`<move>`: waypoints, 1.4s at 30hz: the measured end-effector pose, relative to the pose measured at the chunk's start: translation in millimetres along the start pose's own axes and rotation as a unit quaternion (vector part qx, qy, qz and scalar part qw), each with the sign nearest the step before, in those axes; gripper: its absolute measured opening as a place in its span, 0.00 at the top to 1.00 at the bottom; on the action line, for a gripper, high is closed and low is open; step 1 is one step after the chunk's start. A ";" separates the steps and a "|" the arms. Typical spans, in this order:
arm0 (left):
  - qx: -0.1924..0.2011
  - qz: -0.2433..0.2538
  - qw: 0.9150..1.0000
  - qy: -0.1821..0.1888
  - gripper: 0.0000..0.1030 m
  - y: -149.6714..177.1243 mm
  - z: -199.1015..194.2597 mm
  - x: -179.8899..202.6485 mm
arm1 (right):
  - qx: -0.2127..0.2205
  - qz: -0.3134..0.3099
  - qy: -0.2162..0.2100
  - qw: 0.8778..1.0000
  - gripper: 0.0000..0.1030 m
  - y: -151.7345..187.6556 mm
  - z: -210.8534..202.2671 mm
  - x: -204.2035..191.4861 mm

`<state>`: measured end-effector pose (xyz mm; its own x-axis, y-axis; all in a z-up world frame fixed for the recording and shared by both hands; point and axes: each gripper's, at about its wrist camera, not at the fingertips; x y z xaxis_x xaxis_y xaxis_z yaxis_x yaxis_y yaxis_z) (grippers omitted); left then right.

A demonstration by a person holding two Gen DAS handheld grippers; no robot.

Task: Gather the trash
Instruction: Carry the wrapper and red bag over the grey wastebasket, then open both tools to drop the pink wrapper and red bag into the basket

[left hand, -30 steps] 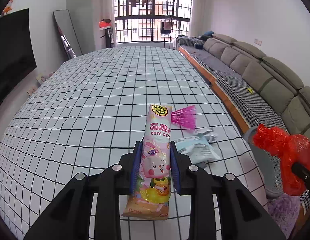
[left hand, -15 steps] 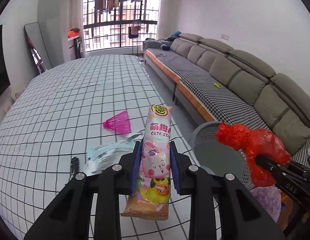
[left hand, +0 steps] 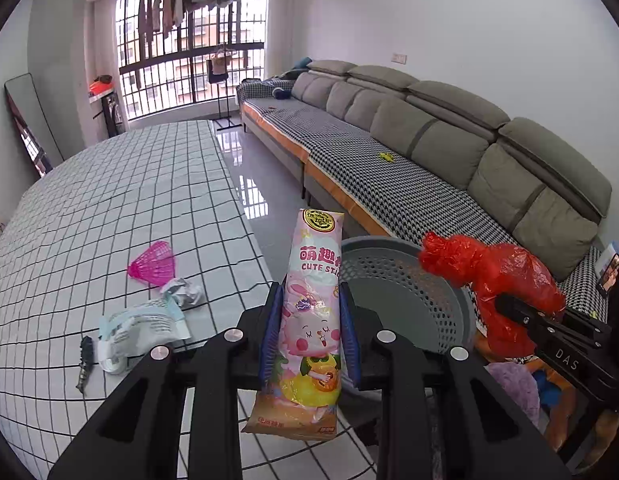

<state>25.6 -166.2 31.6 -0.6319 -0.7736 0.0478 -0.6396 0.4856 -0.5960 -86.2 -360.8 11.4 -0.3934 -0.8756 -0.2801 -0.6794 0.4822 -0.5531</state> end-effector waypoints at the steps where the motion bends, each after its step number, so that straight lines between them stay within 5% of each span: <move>1: -0.004 0.003 1.000 0.003 0.73 -0.1 3.8 6.6 | 0.000 0.002 0.001 1.000 0.79 1.0 0.1 5.1; 11: -0.058 0.033 0.998 0.024 0.73 -0.7 58.2 55.7 | -0.026 0.010 -0.004 1.000 0.79 2.3 33.3 30.8; 23: -0.109 0.033 0.993 0.017 0.73 -3.5 117.9 63.9 | -0.062 -0.005 -0.013 0.998 0.79 -14.2 88.6 30.6; 42: -0.131 0.022 0.991 0.011 0.68 -2.6 140.8 61.3 | -0.087 0.007 -0.017 0.996 0.79 -13.7 116.9 39.6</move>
<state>50.1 -272.2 -76.7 -0.6697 -0.7412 0.0458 -0.7009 0.6104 -0.3691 -20.0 -405.2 -83.8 -0.3842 -0.8683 -0.3139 -0.7728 0.4884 -0.4051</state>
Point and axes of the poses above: each gripper's, at about its wrist camera, not at the fingertips, and z roughly the way its jaws point, x to its right, y to its underside, and after that the axes turned 12 degrees about -x, right-handed
